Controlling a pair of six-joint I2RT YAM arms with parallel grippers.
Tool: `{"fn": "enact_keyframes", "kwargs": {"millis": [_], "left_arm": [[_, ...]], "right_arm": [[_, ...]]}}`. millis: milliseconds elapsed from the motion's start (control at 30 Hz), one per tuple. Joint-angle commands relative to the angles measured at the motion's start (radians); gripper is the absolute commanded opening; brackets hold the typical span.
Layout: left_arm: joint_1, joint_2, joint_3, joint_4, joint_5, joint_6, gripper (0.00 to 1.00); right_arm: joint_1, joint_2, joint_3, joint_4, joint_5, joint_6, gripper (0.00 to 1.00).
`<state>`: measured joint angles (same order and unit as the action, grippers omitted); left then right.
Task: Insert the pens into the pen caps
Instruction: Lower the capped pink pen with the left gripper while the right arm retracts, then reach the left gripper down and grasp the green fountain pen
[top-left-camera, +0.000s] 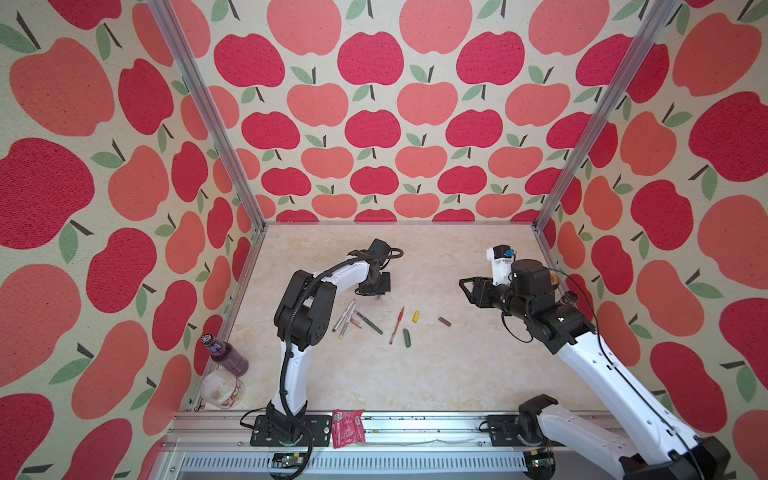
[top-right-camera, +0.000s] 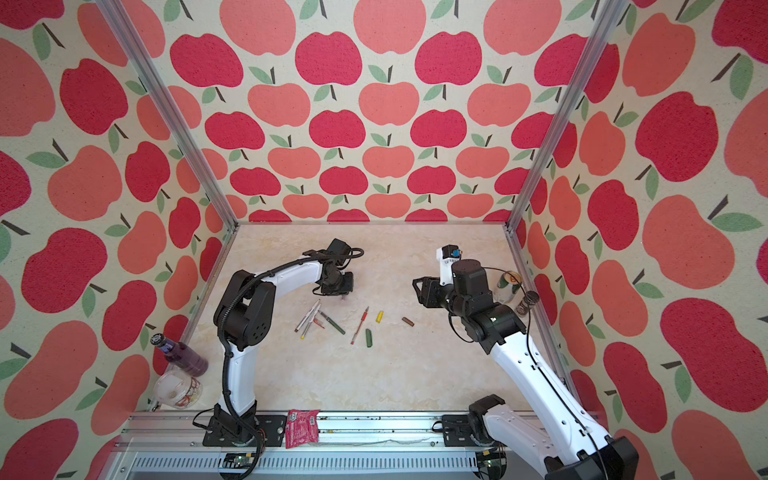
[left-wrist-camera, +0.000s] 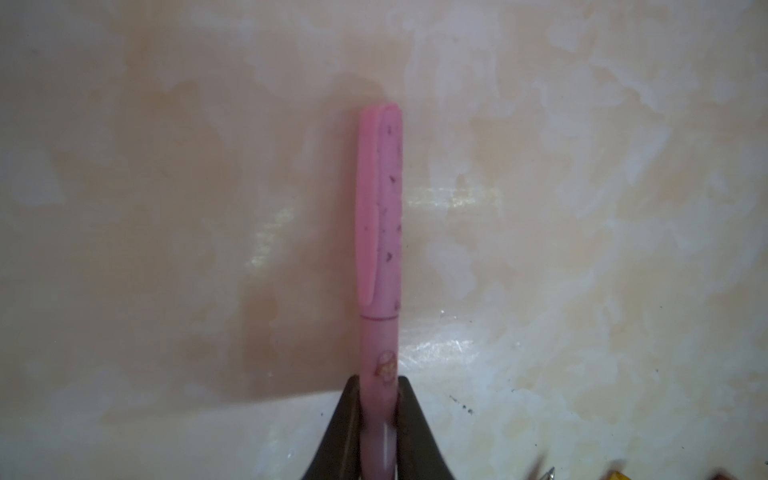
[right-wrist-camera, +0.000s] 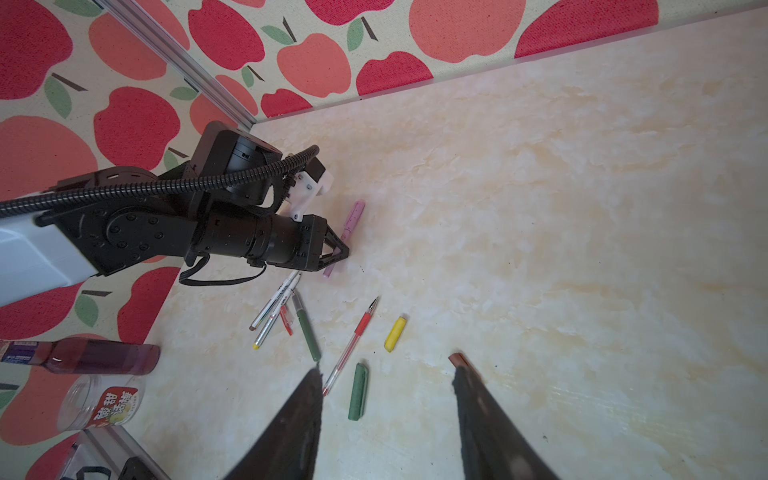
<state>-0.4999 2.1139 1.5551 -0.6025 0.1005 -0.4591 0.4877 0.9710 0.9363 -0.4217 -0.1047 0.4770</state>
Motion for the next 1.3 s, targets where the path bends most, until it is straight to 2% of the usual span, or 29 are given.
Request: {"fn": "enact_keyframes", "kwargs": {"millis": [0,100,300,400,467,533,600,733,1000,1133,1267], "left_arm": [[-0.005,0.023,0.014,-0.023,-0.021,-0.016,0.20],[-0.009,0.027,0.016,-0.021,-0.022,-0.017,0.23],[-0.008,0.015,0.017,-0.017,-0.029,-0.022,0.24],[-0.005,-0.029,0.015,0.010,0.006,-0.017,0.26],[-0.009,-0.099,-0.017,0.096,0.081,0.010,0.31],[-0.016,-0.191,-0.077,0.217,0.160,0.043,0.40],[-0.028,-0.291,-0.125,0.289,0.192,0.075,0.45],[-0.030,-0.436,-0.169,0.249,0.202,0.113,0.54],[-0.030,-0.696,-0.360,0.087,0.094,0.150,0.65],[-0.020,-0.775,-0.456,0.056,0.030,0.052,0.67],[0.007,-0.787,-0.561,0.070,0.012,-0.171,0.65]], "right_arm": [[-0.005,-0.021,-0.014,-0.004,0.013,-0.015,0.54],[-0.006,-0.028,-0.015,-0.007,0.013,-0.015,0.54],[-0.005,-0.038,-0.011,-0.021,0.009,-0.018,0.54],[-0.005,-0.040,-0.010,-0.030,0.005,-0.020,0.54],[-0.006,-0.041,-0.014,-0.033,0.001,-0.020,0.54],[-0.006,-0.039,-0.016,-0.039,-0.011,-0.026,0.55],[-0.005,-0.027,-0.017,-0.050,-0.029,-0.032,0.55],[0.004,-0.003,-0.026,-0.066,-0.050,-0.034,0.55],[0.068,0.068,-0.032,-0.072,-0.005,-0.040,0.56],[0.126,0.138,-0.022,-0.071,0.018,-0.041,0.56],[0.184,0.205,-0.013,-0.058,0.049,-0.034,0.56]]}}
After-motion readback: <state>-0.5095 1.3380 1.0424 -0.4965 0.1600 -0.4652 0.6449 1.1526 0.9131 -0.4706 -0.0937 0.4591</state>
